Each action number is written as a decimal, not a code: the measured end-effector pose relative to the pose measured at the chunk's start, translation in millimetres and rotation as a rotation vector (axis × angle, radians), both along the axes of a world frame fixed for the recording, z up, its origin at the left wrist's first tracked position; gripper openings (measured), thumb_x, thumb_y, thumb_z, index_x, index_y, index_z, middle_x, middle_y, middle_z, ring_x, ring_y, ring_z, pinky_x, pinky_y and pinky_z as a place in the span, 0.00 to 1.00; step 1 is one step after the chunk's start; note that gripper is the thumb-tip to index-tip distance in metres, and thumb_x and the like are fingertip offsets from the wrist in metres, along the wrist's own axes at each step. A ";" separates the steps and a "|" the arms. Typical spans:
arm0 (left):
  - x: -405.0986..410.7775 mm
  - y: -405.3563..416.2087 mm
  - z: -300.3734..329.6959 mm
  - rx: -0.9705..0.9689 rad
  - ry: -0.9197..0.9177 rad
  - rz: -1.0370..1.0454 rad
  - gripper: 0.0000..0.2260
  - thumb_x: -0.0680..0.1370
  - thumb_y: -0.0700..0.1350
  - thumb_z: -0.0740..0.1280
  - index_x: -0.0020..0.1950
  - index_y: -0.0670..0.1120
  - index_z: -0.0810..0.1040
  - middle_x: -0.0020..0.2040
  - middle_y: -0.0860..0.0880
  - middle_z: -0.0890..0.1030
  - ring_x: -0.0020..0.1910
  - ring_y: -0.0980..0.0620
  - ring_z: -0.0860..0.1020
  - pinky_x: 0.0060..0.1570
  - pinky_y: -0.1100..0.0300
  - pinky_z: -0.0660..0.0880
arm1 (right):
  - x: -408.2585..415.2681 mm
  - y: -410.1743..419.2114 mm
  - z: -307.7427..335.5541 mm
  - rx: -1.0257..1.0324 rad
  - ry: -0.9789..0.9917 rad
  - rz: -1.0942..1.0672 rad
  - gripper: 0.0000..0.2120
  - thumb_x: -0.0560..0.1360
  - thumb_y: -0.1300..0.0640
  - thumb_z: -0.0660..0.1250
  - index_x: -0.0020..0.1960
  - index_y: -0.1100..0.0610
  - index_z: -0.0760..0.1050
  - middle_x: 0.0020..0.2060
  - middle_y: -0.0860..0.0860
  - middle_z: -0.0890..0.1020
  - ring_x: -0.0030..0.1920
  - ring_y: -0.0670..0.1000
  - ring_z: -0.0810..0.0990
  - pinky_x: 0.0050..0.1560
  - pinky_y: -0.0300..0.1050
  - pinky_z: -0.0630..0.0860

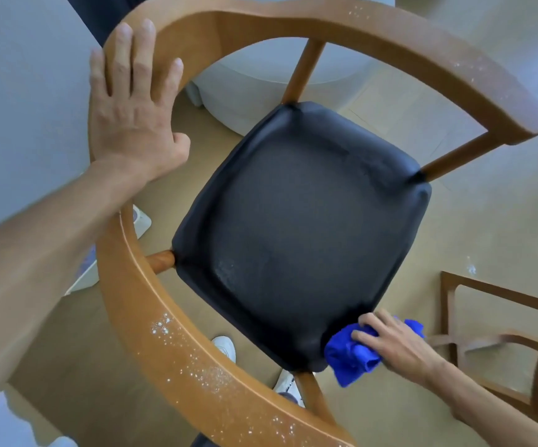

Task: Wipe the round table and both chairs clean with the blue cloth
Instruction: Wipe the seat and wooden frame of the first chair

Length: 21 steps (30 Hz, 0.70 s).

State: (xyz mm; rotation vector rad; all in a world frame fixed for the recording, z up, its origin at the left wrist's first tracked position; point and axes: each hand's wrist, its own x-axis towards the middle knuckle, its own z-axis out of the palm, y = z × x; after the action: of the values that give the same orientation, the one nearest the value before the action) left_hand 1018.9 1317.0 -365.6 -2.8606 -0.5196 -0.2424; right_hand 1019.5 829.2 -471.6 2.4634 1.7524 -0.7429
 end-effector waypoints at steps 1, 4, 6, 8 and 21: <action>-0.5 -0.3 -0.6 0.002 -0.001 -0.002 0.37 0.69 0.47 0.65 0.76 0.48 0.55 0.79 0.41 0.46 0.77 0.37 0.46 0.73 0.37 0.47 | 12.8 -16.6 0.1 -0.016 -0.016 -0.180 0.25 0.53 0.69 0.76 0.48 0.54 0.80 0.45 0.53 0.78 0.40 0.57 0.79 0.33 0.49 0.78; 0.2 -0.9 -1.2 0.008 -0.015 -0.003 0.37 0.69 0.47 0.64 0.76 0.49 0.55 0.79 0.41 0.46 0.77 0.38 0.46 0.73 0.38 0.47 | 36.7 -41.2 5.3 -0.071 -0.028 -0.652 0.22 0.58 0.75 0.73 0.51 0.62 0.78 0.47 0.57 0.75 0.45 0.62 0.76 0.35 0.52 0.77; -0.1 -0.8 0.2 0.007 -0.016 -0.004 0.37 0.69 0.47 0.64 0.76 0.49 0.54 0.79 0.41 0.46 0.77 0.38 0.47 0.73 0.38 0.47 | 21.6 -26.4 4.9 -0.054 0.045 -0.635 0.20 0.59 0.75 0.70 0.49 0.63 0.78 0.47 0.57 0.75 0.47 0.61 0.76 0.40 0.51 0.77; -0.6 -1.0 1.3 -0.005 -0.013 -0.005 0.36 0.70 0.47 0.64 0.76 0.48 0.54 0.79 0.40 0.47 0.77 0.37 0.47 0.73 0.38 0.47 | -6.1 -6.0 7.6 -0.005 0.137 -0.573 0.18 0.57 0.75 0.70 0.45 0.63 0.77 0.46 0.56 0.76 0.46 0.60 0.77 0.40 0.49 0.78; -1.0 1.0 1.8 0.009 0.009 -0.006 0.36 0.69 0.47 0.63 0.76 0.48 0.55 0.79 0.40 0.49 0.77 0.37 0.48 0.73 0.38 0.49 | -58.2 47.7 -2.7 0.002 0.303 0.072 0.20 0.58 0.62 0.73 0.46 0.47 0.76 0.45 0.46 0.77 0.40 0.48 0.76 0.34 0.37 0.75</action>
State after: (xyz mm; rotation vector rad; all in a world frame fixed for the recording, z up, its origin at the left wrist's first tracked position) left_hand 1017.9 1318.0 -363.8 -2.8538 -0.5071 -0.2319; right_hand 961.3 876.9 -474.2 2.3753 1.9210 -1.1589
